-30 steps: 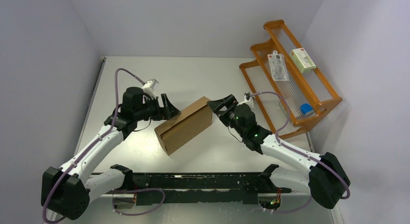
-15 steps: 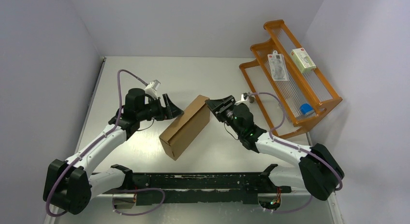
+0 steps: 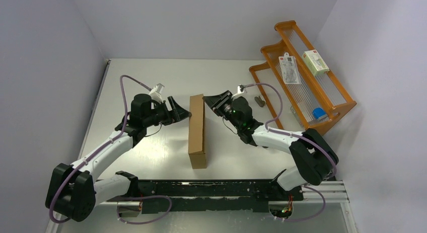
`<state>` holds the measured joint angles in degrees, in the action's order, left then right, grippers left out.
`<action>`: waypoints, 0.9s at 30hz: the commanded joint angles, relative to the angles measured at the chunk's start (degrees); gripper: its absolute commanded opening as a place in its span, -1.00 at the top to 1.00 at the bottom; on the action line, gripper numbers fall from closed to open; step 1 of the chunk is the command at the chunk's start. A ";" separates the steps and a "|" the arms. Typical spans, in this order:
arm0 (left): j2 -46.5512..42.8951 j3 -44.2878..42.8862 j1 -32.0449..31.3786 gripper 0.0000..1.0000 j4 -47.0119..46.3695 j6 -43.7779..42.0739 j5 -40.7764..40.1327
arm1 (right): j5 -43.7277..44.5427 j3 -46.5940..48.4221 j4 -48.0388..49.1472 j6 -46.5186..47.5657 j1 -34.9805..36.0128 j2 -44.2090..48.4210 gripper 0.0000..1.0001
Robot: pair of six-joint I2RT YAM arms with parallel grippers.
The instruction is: Fold the paper box
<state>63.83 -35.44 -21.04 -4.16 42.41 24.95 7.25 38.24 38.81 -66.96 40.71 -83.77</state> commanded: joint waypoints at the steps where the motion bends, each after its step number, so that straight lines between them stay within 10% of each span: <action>1: -0.96 1.23 0.32 -0.64 -0.58 1.02 -5.19 | -3.78 2.47 -2.96 4.06 -0.09 -2.95 0.39; 13: -1.79 0.77 0.32 -0.65 0.41 1.59 -7.05 | -5.09 7.46 -5.68 5.69 -1.40 -2.48 -0.57; 27: -1.04 0.19 0.30 -0.66 -1.36 2.76 -5.59 | -2.17 9.37 -7.01 1.66 -1.54 -7.94 -0.32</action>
<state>62.41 -34.70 -21.04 -3.92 44.45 19.07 3.53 46.65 31.88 -63.68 39.38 -89.84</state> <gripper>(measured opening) 0.828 0.688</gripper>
